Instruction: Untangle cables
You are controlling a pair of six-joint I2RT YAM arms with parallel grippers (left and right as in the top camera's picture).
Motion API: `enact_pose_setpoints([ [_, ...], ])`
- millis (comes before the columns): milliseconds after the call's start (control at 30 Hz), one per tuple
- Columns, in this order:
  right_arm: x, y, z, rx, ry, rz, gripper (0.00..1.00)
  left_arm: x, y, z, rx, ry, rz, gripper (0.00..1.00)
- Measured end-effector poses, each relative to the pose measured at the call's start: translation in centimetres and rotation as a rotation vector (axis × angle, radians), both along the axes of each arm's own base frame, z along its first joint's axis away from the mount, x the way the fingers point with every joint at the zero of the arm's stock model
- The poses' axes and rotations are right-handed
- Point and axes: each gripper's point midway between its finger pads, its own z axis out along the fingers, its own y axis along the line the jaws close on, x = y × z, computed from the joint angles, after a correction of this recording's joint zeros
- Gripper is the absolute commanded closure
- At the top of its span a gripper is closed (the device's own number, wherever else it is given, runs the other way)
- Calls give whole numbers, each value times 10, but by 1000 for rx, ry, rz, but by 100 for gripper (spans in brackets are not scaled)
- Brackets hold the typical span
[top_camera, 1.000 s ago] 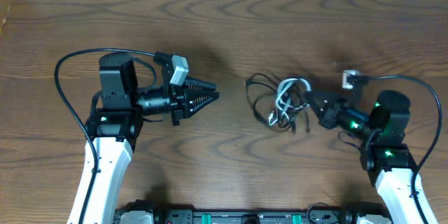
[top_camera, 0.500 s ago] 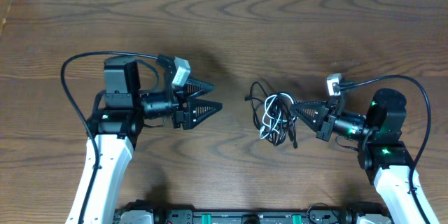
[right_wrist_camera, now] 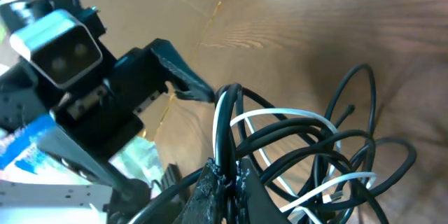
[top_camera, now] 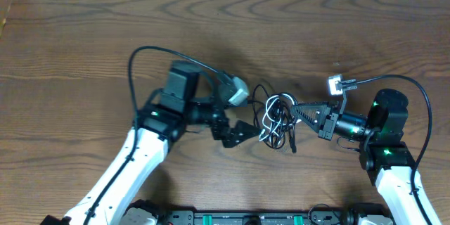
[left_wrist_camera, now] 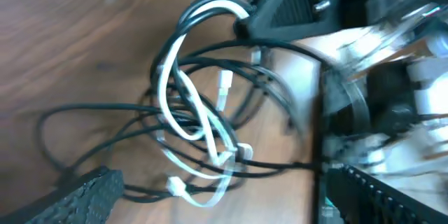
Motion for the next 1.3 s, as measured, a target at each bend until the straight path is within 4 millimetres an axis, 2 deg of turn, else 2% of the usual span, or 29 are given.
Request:
enact_pose_setpoints([
  [200,0,0,0,12,27,-3,99,29,-11,-19,100,-29,157,1],
  [433,-2,1,1,19,34,5,99,67,-10,-54,159,53,363,1],
  [500,-3,1,1,22,34,10,99,72,-12,-58,152,68,377,1],
  [733,-4,2,2,26,38,16,99,69,-22,-57,130,88,375,1],
  [967,-4,2,2,28,40,18,99,67,-12,-57,145,120,394,1],
  [1167,-4,2,2,29,40,19,99,53,-14,-37,125,99,375,1],
  [1300,-4,2,2,29,40,19,99,49,-22,-48,158,123,402,1],
])
